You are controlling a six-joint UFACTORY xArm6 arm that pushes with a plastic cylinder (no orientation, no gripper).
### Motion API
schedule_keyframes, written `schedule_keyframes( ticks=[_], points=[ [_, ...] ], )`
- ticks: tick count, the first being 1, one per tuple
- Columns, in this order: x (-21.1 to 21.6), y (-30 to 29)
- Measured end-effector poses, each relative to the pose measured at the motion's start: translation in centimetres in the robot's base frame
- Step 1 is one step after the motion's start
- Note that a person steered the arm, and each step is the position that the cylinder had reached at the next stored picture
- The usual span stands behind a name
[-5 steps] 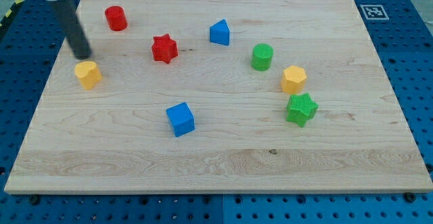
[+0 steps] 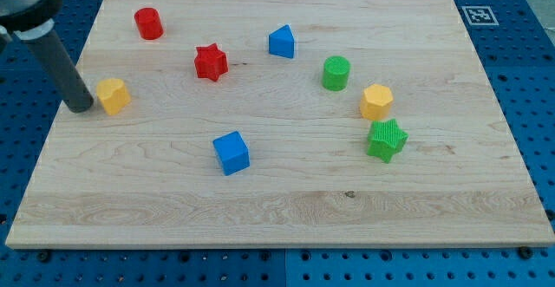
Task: Move the yellow heart slightly towards right
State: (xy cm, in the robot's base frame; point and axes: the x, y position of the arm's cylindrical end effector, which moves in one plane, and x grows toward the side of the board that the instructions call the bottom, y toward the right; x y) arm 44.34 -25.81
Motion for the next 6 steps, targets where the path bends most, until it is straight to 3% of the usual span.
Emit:
schedule_keyframes(
  ticks=[6],
  points=[
    [-2.0, -0.8]
  ],
)
